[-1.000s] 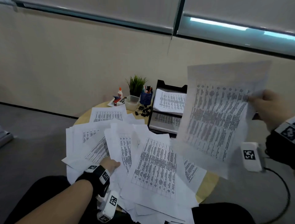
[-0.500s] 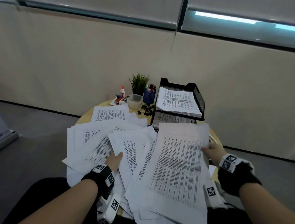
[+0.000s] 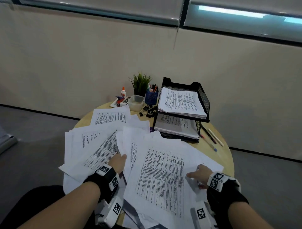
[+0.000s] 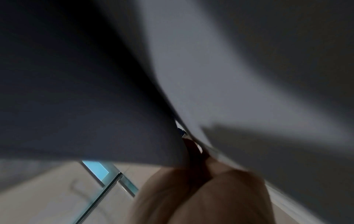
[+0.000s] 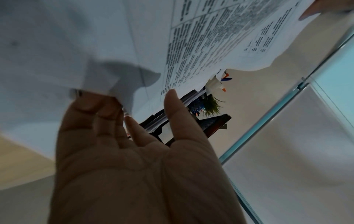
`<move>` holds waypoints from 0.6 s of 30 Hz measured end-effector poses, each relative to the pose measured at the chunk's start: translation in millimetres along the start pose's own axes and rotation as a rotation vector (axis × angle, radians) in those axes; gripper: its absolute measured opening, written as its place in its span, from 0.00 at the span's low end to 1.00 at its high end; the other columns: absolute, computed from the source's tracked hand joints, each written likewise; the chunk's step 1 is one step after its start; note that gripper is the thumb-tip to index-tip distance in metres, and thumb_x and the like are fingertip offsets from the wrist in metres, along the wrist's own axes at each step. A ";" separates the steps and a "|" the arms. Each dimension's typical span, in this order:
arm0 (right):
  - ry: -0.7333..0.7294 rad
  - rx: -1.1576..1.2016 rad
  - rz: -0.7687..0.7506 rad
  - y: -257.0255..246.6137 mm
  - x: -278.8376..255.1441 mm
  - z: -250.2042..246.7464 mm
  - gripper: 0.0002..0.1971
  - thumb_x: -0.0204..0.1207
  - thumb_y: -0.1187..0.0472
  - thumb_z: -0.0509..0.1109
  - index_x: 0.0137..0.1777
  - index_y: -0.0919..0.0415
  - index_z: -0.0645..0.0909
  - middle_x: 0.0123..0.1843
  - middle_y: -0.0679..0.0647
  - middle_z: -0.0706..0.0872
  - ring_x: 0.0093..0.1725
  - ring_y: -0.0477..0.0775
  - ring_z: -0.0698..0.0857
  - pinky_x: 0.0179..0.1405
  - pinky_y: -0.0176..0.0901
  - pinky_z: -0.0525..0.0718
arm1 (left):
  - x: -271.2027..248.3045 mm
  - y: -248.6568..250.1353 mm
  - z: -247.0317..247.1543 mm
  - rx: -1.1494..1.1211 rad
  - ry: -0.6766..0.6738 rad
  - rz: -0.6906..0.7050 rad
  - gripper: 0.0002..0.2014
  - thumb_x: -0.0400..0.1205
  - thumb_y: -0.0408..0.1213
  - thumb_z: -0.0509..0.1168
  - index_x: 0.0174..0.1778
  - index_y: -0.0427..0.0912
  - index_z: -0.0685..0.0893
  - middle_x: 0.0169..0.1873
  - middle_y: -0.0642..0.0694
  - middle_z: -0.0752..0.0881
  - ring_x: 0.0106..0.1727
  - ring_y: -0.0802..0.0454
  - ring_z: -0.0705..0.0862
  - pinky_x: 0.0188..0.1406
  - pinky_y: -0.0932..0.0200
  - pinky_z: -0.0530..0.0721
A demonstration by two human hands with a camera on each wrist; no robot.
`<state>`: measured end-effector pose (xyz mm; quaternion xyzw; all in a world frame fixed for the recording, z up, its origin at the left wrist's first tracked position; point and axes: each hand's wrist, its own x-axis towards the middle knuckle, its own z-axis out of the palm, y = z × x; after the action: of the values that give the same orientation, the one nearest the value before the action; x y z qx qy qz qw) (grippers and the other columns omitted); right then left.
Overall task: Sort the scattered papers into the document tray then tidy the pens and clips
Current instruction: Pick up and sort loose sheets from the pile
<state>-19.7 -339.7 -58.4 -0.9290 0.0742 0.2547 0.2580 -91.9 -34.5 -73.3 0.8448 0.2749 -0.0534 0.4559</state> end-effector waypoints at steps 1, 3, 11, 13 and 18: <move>-0.008 0.005 -0.007 -0.7 0.2 1.4 0.16 0.71 0.56 0.75 0.32 0.64 0.73 0.31 0.55 0.78 0.36 0.55 0.82 0.35 0.41 0.75 | -0.1 1.8 -0.7 0.008 -0.016 -0.011 0.18 0.88 0.38 0.49 0.33 0.40 0.71 0.31 0.43 0.73 0.33 0.49 0.71 0.33 0.57 0.69; -0.036 -0.007 -0.046 -1.0 -0.3 5.4 0.11 0.66 0.62 0.74 0.38 0.72 0.81 0.38 0.62 0.87 0.47 0.62 0.89 0.43 0.47 0.82 | 1.5 1.8 -0.7 -0.055 -0.041 -0.026 0.15 0.88 0.42 0.50 0.45 0.36 0.77 0.43 0.37 0.80 0.40 0.46 0.76 0.44 0.54 0.76; -0.031 0.196 -0.164 9.0 2.9 19.4 0.20 0.64 0.66 0.69 0.58 0.59 0.80 0.51 0.57 0.89 0.51 0.58 0.87 0.57 0.54 0.86 | -15.7 -0.8 2.4 -0.490 -0.335 -0.068 0.23 0.74 0.28 0.73 0.66 0.29 0.79 0.60 0.34 0.85 0.60 0.39 0.83 0.63 0.48 0.78; -0.048 0.233 -0.176 14.1 2.1 17.9 0.26 0.66 0.68 0.71 0.65 0.58 0.74 0.53 0.58 0.89 0.52 0.61 0.88 0.57 0.59 0.85 | -16.8 -4.2 2.9 -0.306 -0.413 0.012 0.33 0.65 0.39 0.78 0.67 0.35 0.79 0.63 0.37 0.84 0.64 0.41 0.82 0.70 0.42 0.75; 0.002 0.621 0.026 25.3 -1.5 14.4 0.44 0.68 0.71 0.77 0.80 0.64 0.56 0.59 0.65 0.79 0.52 0.67 0.84 0.53 0.60 0.84 | -22.2 -9.1 0.8 -0.344 -0.378 0.100 0.29 0.75 0.29 0.72 0.73 0.35 0.74 0.68 0.39 0.80 0.70 0.41 0.77 0.74 0.39 0.70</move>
<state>-34.2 -353.9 -79.4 -0.8048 0.1607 0.2223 0.5263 -115.1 -40.4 -73.0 0.7425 0.1476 -0.1403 0.6381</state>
